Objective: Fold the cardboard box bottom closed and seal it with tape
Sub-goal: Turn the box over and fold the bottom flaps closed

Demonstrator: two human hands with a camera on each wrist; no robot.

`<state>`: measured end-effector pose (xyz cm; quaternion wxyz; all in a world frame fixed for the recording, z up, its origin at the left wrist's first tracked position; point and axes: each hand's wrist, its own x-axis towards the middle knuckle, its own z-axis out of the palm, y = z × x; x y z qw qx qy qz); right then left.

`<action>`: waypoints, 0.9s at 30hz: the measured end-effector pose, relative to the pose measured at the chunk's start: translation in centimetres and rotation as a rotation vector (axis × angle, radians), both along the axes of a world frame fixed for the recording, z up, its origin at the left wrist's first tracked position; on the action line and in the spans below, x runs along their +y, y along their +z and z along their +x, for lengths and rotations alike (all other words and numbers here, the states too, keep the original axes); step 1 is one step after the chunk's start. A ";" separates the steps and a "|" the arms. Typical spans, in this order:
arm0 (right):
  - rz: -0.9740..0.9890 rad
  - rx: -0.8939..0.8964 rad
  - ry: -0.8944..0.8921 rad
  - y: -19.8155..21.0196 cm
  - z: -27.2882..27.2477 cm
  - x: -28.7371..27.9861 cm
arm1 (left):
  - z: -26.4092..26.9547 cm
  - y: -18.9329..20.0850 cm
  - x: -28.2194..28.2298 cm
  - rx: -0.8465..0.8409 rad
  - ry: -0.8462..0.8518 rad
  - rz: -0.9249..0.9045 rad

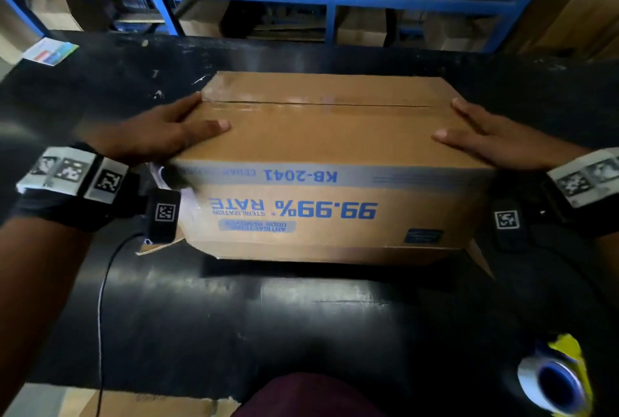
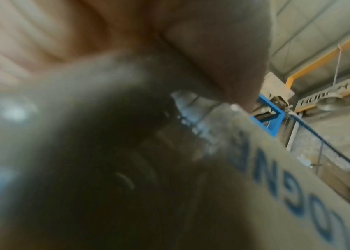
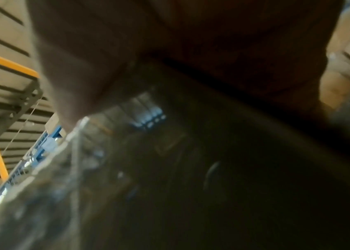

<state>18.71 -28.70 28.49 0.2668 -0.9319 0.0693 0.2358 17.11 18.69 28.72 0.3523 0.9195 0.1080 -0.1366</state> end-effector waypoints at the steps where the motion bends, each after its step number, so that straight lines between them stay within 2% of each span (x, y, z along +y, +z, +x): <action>1: 0.005 -0.010 -0.031 -0.5 -0.4 0.3 | -0.4 -0.8 -0.3 -0.022 0.016 -0.004; 8: 0.050 -0.199 -0.118 -6.5 -3.8 1.7 | -3.3 -7.4 -1.1 -0.157 0.087 0.039; 10: 0.064 -0.273 -0.127 -7.3 -3.8 1.6 | -3.0 -7.9 -1.1 -0.203 0.098 0.034; 16: 0.071 -0.320 -0.133 -7.0 -1.7 1.2 | -0.7 -7.7 -0.7 -0.300 0.064 0.060; 20: 0.122 -0.440 -0.148 -7.1 -0.7 1.5 | 0.1 -7.7 -1.2 -0.401 0.080 0.074; 27: 0.218 -0.577 -0.173 -9.9 0.8 2.0 | 1.5 -9.6 -2.4 -0.409 0.112 0.073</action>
